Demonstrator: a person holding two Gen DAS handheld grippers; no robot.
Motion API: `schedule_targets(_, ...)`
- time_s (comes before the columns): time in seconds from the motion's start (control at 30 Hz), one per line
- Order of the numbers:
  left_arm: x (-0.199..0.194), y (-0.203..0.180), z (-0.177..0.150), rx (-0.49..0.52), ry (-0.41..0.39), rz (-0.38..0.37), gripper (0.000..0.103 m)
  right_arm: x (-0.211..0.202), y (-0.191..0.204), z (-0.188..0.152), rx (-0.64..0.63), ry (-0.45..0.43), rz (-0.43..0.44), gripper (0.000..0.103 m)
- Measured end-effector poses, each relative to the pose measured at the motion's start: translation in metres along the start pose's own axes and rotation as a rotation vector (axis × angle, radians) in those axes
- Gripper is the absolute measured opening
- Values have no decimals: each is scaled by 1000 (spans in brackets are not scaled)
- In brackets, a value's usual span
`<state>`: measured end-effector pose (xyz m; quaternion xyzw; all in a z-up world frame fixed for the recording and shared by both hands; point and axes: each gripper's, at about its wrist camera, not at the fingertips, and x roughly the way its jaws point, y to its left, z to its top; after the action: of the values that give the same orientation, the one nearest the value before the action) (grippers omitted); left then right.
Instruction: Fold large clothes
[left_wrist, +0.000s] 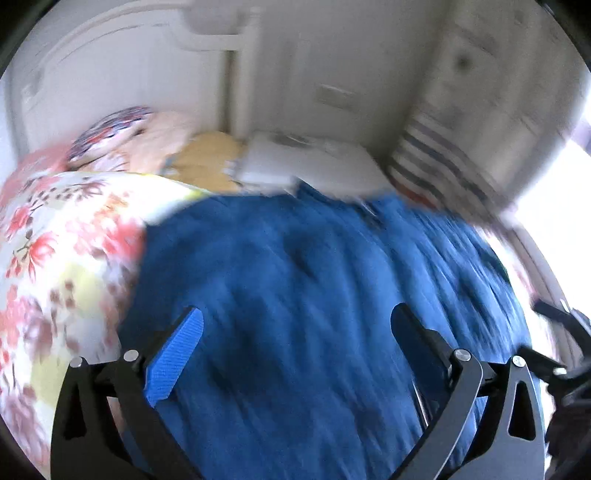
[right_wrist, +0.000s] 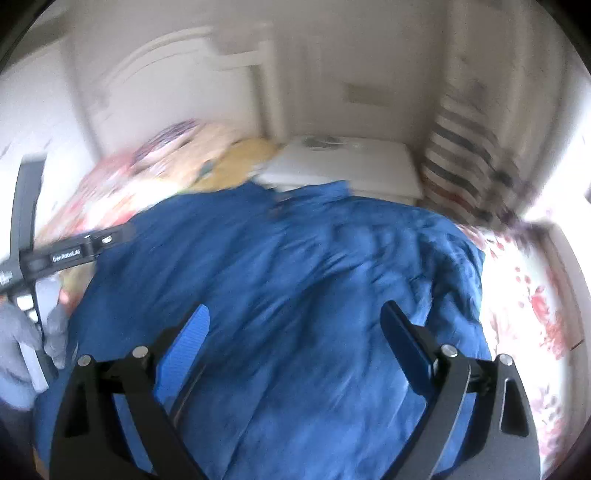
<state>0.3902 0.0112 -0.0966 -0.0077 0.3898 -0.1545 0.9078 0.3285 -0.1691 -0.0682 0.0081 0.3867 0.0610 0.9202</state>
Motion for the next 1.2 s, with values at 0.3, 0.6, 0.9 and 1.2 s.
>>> schedule_targets(0.3, 35, -26, -76, 138, 206, 62, 99, 41, 29, -82, -141, 213, 14, 96)
schedule_targets(0.6, 13, 62, -86, 8, 160, 133, 99, 6, -98, -118, 114, 164, -85, 98)
schedule_targets(0.9, -21, -40, -128, 132, 101, 75, 99, -32, 5, -133, -82, 106, -59, 95)
schedule_targets(1.2, -46, -16, -147, 83, 83, 198, 99, -34, 3, -161, -73, 146, -133, 100)
